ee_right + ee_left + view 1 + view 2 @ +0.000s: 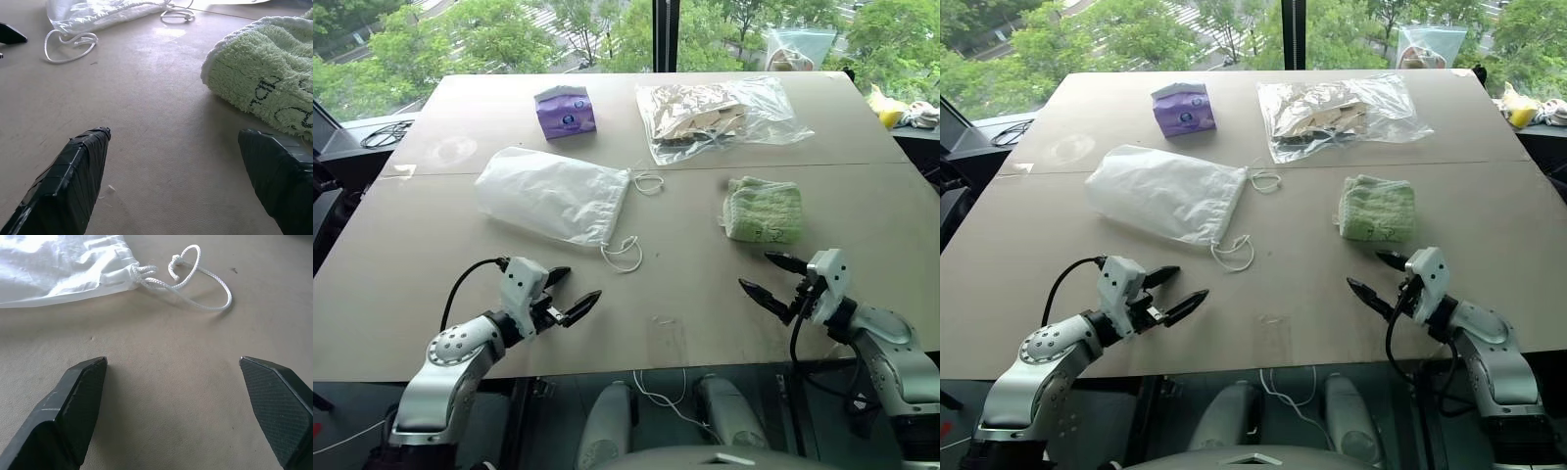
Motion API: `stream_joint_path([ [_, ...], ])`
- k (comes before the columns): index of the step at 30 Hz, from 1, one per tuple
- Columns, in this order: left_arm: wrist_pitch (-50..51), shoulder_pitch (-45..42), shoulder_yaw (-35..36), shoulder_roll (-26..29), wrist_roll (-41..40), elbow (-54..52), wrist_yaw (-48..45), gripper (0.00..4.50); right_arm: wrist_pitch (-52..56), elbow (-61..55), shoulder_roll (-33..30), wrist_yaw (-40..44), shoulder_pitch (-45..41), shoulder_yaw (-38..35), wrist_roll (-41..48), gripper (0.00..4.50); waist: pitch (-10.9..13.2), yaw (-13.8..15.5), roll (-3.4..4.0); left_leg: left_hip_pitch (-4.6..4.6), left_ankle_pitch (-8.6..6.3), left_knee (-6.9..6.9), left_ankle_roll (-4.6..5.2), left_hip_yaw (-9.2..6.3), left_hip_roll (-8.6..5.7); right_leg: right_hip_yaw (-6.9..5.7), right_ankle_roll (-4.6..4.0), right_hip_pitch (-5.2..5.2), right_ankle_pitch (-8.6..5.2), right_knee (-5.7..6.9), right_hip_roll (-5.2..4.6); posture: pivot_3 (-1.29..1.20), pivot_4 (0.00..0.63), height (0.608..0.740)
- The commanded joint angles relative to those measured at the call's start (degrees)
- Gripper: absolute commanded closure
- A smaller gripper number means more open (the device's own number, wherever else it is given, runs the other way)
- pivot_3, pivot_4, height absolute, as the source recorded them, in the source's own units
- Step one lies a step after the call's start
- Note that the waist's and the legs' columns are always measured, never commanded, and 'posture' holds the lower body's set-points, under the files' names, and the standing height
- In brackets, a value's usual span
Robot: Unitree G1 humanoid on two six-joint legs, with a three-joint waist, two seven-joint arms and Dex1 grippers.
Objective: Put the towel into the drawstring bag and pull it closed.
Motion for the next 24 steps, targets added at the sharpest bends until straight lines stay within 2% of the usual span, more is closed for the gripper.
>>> stream_joint_path([
  [1,-1.2,1.0,-0.4,-0.8,0.2,2.5,-1.1,0.03,-1.7,-0.5,-0.2,0.9,-0.7,-0.6,0.4,0.00,0.0,0.0,0.00,0.00,0.00,0.00,0.00,0.00,0.00,0.00,0.00,0.00,0.00,0.00,0.00,0.00,0.150,0.740],
  [18,-6.9,-0.5,0.9,-1.6,0.1,8.4,-2.4,0.03,-3.5,1.0,0.0,2.7,-1.5,0.0,0.4,0.00,-0.1,0.1,0.14,0.06,0.01,0.05,0.02,-0.01,0.01,0.00,0.00,0.04,0.01,0.02,0.03,0.00,0.150,0.740],
  [24,-4.0,-4.1,1.0,-2.3,-1.6,5.3,-0.3,0.03,-2.4,-0.4,-2.2,7.0,-3.1,-3.0,5.5,0.00,-0.1,0.1,0.14,0.06,0.02,0.07,0.02,-0.02,0.01,-0.01,0.00,0.05,0.01,0.03,0.04,0.00,0.150,0.740],
])
